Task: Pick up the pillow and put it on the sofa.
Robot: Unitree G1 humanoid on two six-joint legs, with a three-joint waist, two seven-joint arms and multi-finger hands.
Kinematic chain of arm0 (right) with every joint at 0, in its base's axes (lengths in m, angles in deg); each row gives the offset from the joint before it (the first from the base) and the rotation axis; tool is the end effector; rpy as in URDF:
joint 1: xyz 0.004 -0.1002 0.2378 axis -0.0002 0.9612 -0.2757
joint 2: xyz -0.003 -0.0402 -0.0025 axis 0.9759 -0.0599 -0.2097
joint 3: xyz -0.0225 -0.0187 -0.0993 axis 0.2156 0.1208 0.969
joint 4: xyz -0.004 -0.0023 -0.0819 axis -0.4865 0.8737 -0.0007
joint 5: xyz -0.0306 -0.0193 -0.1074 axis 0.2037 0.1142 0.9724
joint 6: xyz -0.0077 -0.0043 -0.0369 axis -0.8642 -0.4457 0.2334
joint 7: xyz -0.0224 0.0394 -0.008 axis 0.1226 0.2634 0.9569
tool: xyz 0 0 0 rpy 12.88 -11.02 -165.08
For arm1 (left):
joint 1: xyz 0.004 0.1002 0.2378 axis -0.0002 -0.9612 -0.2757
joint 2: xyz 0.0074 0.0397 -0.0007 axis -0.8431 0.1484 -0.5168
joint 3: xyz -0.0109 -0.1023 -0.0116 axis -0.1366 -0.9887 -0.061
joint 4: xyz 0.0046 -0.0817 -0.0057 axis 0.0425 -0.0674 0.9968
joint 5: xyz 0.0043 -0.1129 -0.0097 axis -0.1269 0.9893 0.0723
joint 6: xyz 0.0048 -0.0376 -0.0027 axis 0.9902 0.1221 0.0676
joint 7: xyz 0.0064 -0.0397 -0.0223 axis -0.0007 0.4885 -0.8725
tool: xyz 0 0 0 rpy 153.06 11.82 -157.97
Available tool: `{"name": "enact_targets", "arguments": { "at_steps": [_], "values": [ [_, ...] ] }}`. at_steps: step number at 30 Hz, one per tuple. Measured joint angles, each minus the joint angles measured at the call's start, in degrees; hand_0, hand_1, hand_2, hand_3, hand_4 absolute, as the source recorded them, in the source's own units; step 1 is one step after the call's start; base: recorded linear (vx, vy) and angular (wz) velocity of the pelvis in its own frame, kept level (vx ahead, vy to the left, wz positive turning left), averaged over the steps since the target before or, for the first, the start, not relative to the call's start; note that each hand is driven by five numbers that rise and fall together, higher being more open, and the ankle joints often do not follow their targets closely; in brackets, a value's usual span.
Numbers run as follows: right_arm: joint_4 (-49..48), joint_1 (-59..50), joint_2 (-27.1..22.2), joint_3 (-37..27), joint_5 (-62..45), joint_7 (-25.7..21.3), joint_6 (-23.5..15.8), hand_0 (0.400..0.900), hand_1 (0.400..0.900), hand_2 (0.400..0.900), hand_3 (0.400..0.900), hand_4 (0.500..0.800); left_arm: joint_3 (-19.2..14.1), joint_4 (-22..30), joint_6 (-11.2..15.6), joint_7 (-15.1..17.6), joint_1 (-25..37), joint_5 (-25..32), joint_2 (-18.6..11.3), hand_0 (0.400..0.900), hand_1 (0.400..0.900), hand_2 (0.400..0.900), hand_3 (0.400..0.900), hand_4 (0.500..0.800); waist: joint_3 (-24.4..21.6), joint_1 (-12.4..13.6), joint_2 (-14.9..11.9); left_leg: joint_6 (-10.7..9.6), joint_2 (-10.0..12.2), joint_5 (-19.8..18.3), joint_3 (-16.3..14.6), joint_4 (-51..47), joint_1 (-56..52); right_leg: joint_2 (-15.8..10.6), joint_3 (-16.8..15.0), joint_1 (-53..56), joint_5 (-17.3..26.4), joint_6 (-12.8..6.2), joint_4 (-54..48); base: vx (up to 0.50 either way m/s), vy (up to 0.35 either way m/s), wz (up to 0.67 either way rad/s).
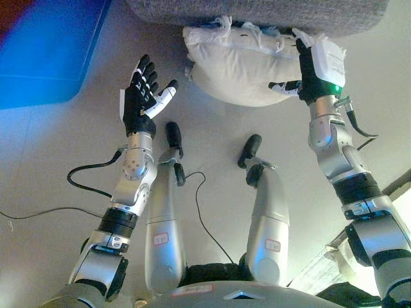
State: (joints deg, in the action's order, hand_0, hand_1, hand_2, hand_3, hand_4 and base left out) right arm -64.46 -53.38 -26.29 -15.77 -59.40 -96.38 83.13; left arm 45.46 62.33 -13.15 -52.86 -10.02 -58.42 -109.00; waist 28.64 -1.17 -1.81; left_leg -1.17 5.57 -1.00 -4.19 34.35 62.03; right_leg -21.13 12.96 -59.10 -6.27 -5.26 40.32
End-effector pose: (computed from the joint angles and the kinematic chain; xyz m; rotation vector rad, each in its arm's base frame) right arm 0.3326 -0.2055 0.1631 -1.1404 -0.3991 -0.2716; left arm 0.2854 0.1661 0.1042 -0.1122 -0.2838 0.1412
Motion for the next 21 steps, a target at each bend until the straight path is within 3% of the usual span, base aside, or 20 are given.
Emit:
{"name": "enact_targets", "arguments": {
  "at_steps": [11,18,20,21],
  "values": [
    [9.24,-14.59,-0.22,6.19,-5.19,-1.07,1.91,0.9,0.9,0.9,0.9,0.8,-0.02,0.03,0.93,1.56,2.5,0.02,-1.14,0.9,0.9,0.9,0.9,0.8,0.78,0.48,-0.1,0.57,-0.93,-0.26,1.57,5.19,8.19,-1.31,0.23,-6.75,-1.03,-0.28,4.08,-0.01,0.006,0.06],
    [13.43,-21.33,-1.24,10.8,-14.06,-0.27,3.29,0.9,0.9,0.9,0.9,0.8,-0.02,0.05,0.94,1.7,2.17,2.13,-2.72,0.9,0.9,0.9,0.9,0.8,0.8,0.57,-0.16,0.36,-1.05,-0.65,2.89,5.18,11.65,-1.55,1.39,-9.01,-1.24,-0.07,4.31,0.02,0.025,0.05],
    [13.74,-22.8,-1.1,11.03,-17.07,0.33,3.45,0.837,0.837,0.837,0.837,0.762,-0.02,0.05,0.93,1.71,2.18,2.22,-2.78,0.9,0.9,0.9,0.9,0.8,0.9,0.47,-0.34,0.43,-1.09,-0.23,3.33,5.21,12.62,-1.46,1.95,-9.54,-1.3,0.02,4.25,0.01,0.01,0.02],
    [13.84,-23.19,-1.06,11.48,-18.12,0.35,3.44,0.702,0.702,0.702,0.702,0.681,-0.02,0.05,0.93,1.69,2.15,2.29,-2.78,0.9,0.9,0.9,0.9,0.8,0.94,0.39,-0.43,0.33,-1.1,-0.17,3.62,5.18,13.0,-1.45,2.28,-9.61,-1.31,0.02,4.22,0.02,0.015,0.05]
  ]
}}
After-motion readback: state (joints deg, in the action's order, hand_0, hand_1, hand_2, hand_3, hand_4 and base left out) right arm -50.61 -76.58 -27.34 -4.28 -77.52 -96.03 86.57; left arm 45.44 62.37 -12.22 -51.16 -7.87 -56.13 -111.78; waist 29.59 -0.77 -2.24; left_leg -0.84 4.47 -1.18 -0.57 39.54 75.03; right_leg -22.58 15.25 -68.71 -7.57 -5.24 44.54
